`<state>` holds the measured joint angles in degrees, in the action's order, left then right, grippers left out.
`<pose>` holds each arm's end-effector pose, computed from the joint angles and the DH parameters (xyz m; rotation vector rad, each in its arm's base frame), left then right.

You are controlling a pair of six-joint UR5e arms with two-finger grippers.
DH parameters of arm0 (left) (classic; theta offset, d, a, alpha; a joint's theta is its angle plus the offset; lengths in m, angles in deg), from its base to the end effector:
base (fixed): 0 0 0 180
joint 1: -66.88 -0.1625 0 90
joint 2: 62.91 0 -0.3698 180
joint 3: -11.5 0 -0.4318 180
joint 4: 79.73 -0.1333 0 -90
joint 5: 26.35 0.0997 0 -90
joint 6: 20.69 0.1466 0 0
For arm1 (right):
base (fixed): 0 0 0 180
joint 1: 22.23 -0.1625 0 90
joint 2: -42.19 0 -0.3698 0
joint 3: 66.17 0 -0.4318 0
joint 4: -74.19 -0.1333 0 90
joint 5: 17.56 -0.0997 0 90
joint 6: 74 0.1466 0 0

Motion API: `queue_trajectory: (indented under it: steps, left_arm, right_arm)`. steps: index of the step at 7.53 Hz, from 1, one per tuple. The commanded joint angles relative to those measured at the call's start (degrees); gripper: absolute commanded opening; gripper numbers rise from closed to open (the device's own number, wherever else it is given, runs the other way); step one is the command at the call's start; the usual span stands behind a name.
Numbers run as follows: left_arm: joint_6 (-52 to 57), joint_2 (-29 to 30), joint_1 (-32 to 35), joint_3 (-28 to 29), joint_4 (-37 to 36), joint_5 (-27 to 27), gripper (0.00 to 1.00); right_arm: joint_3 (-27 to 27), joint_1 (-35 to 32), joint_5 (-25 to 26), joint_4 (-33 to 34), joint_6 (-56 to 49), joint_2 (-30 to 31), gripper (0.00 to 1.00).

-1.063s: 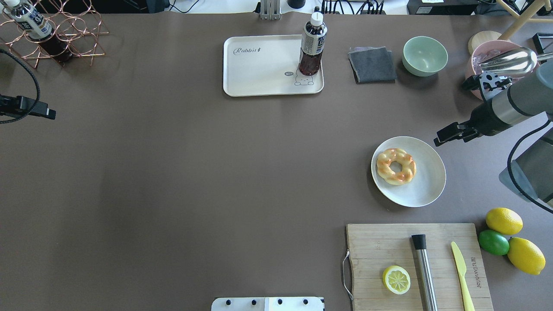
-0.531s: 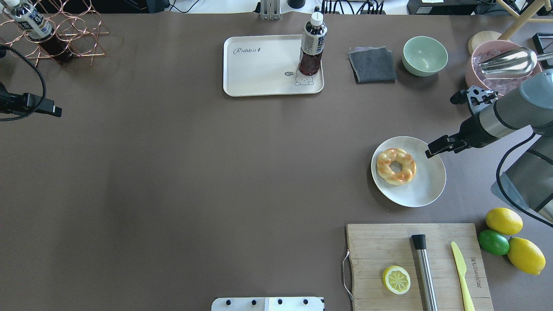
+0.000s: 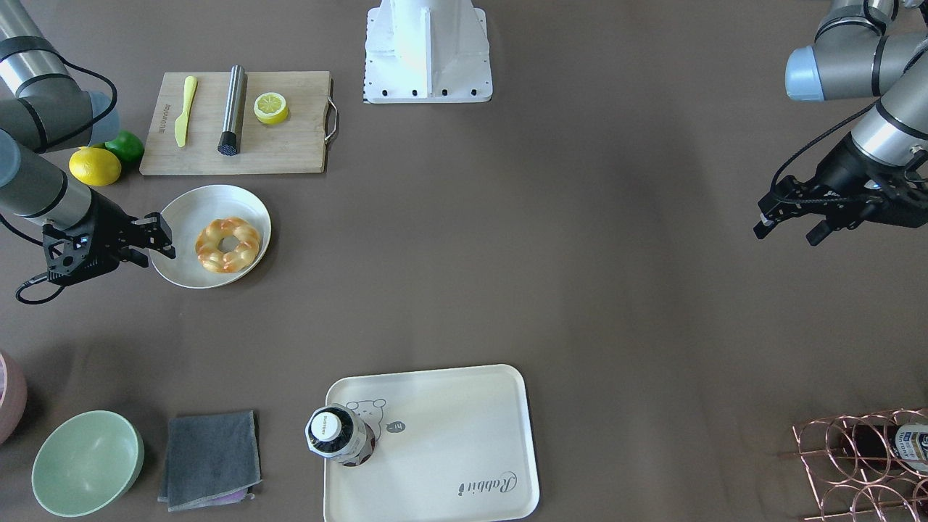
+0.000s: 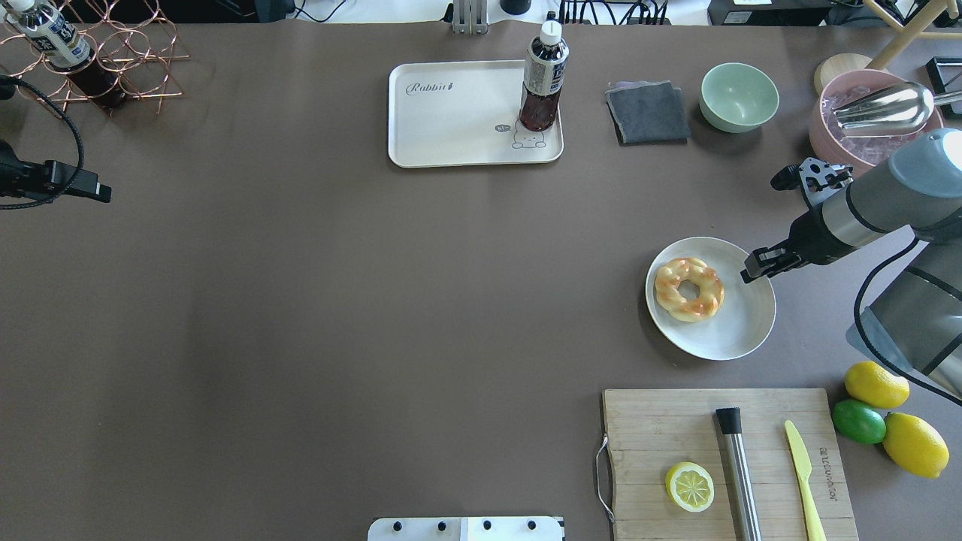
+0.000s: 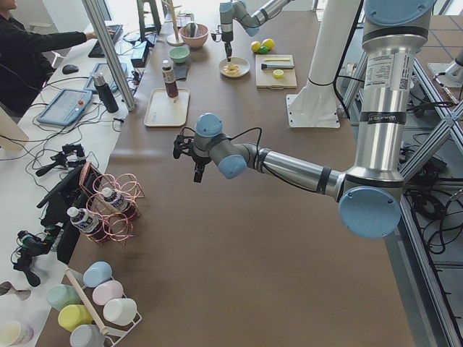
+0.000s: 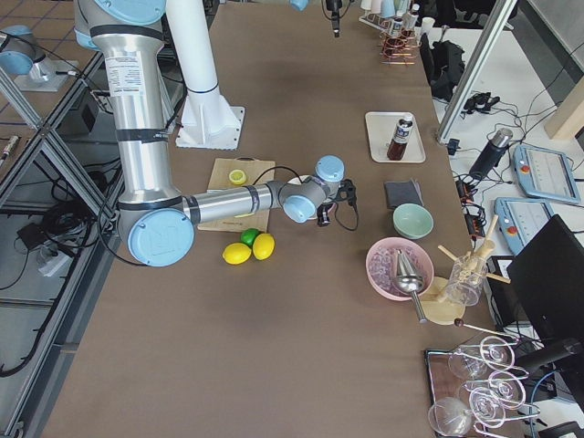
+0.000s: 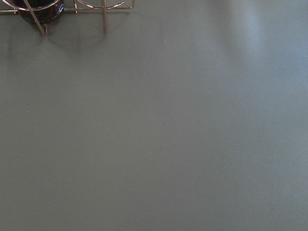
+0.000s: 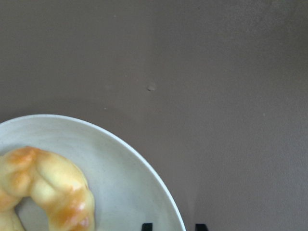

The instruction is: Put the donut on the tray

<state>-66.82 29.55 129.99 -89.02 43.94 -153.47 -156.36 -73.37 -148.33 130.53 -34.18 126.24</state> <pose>0.2269 -0.5466 0.4427 0.2664 0.9552 -0.0442 -0.3568 -0.5027 0.5056 0.0815 -0.9486 -0.2315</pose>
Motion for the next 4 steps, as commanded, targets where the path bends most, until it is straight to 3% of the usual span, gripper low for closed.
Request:
queue_trajectory:
  steps: [1,2,4]
  left_arm:
    - [-0.01,-0.08,0.08,0.06,-0.01,-0.23,0.98]
    - [-0.10,-0.08,0.08,-0.20,-0.01,-0.41,0.98]
    - [-0.01,0.44,-0.01,-0.38,-0.19,-0.58,0.98]
  right_arm:
    - [-0.25,0.25,-0.36,0.52,0.26,0.07,0.00]
    - [-0.08,0.16,-0.63,0.70,0.44,-0.20,0.00]
    - [-0.25,-3.42,-6.57,5.85,4.02,-4.56,0.00]
